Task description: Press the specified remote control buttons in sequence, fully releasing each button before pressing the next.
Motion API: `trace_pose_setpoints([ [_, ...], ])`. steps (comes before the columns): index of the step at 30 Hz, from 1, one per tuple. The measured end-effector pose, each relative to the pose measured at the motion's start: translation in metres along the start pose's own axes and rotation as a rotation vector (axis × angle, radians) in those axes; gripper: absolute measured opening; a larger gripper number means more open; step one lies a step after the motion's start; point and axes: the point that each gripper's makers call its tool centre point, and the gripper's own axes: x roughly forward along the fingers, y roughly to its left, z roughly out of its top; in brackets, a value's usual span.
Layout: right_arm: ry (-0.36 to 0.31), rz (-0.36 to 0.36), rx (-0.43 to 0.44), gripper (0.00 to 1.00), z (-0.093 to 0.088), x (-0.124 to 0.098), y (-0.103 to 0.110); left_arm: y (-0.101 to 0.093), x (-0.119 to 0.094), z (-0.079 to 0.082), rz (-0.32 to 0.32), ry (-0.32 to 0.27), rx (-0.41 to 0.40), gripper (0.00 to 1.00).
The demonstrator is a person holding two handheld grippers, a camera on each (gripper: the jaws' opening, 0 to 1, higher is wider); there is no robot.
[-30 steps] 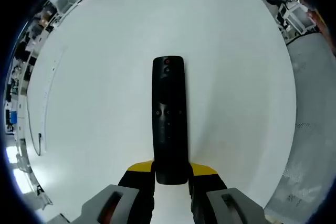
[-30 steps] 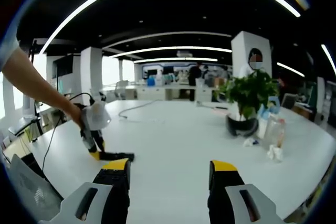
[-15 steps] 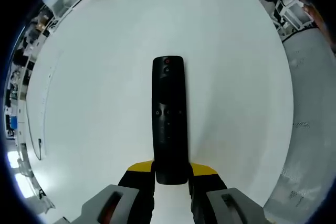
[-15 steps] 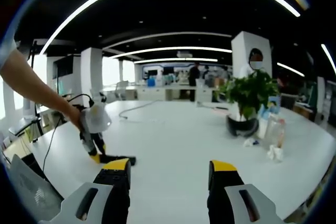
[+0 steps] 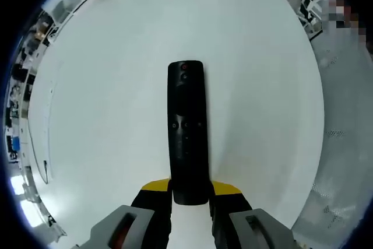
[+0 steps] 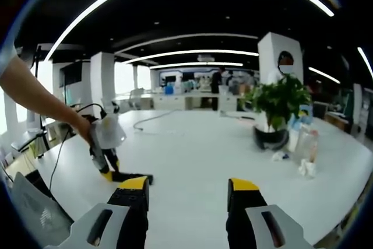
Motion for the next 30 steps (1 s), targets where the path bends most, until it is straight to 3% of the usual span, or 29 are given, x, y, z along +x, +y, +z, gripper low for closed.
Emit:
trace_pose_setpoints([
  [7,0.031,-0.002,-0.002,0.43,-0.005,0.001,-0.001,-0.002,-0.001,0.000,-0.001,0.018,0.027,0.23],
  [14,0.090,-0.006,-0.024,0.21,-0.015,0.002,-0.001,-0.005,-0.001,0.002,-0.003,0.015,0.020,0.23],
  [19,0.102,-0.007,-0.033,0.16,-0.018,0.002,-0.001,-0.006,-0.001,0.002,-0.004,0.004,0.012,0.23],
  [23,0.158,-0.016,-0.046,0.00,-0.028,0.003,-0.002,-0.007,-0.001,0.002,-0.004,0.001,0.005,0.23],
  [24,0.172,-0.029,-0.073,0.00,-0.029,0.003,-0.005,-0.007,-0.001,0.002,-0.005,0.001,0.005,0.23],
  [30,0.190,-0.002,-0.037,0.00,-0.033,0.003,0.002,-0.008,-0.001,0.002,-0.008,-0.003,0.000,0.23],
])
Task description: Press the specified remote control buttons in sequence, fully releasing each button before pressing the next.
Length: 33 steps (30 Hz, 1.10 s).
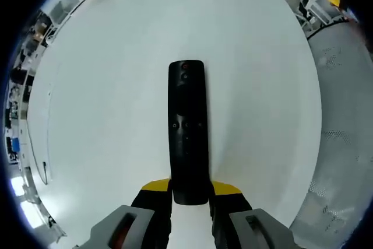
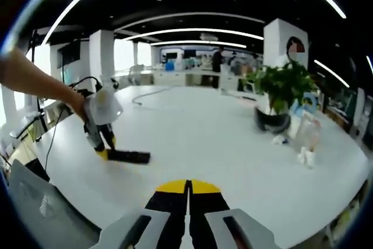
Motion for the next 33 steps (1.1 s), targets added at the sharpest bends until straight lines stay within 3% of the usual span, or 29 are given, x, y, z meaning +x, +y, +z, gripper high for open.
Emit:
trace_pose_setpoints([
  [11,0.126,0.067,0.028,0.00,-0.020,0.005,0.014,-0.003,0.000,0.000,-0.001,-0.012,-0.015,0.23],
  [15,0.202,0.086,0.026,0.00,-0.032,0.008,0.019,-0.005,-0.001,0.000,0.000,-0.021,-0.025,0.23],
  [33,0.340,0.124,0.027,0.00,-0.053,0.008,0.029,-0.015,0.000,0.003,0.001,-0.037,-0.044,0.23],
])
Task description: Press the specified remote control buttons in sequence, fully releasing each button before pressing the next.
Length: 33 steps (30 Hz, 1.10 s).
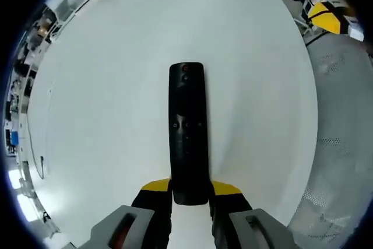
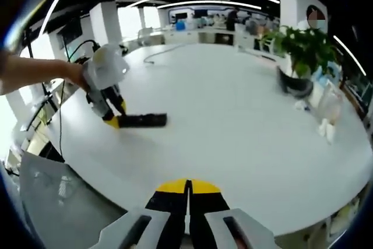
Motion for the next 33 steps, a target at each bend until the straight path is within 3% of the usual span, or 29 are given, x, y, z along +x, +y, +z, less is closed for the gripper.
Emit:
trace_pose_setpoints([
  [33,-0.013,-0.005,-0.014,0.00,0.002,-0.001,0.000,-0.028,-0.001,0.003,-0.004,-0.059,0.039,0.23],
])
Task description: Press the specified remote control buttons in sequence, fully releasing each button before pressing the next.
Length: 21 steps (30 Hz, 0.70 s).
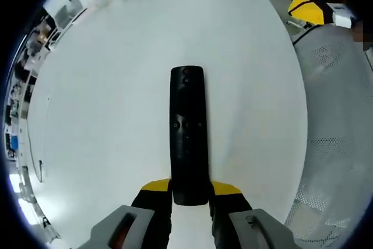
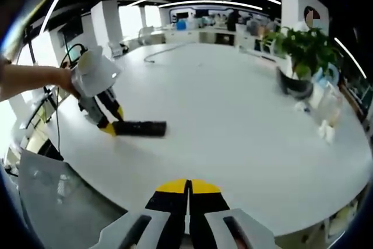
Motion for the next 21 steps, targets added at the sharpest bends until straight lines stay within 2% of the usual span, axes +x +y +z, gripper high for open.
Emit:
trace_pose_setpoints([
  [15,0.023,0.004,-0.009,0.00,-0.003,0.002,0.001,-0.011,-0.001,0.001,0.001,-0.049,0.011,0.23],
  [21,0.035,-0.001,-0.008,0.00,-0.005,0.003,0.000,-0.015,-0.001,0.002,0.001,-0.049,0.017,0.23],
])
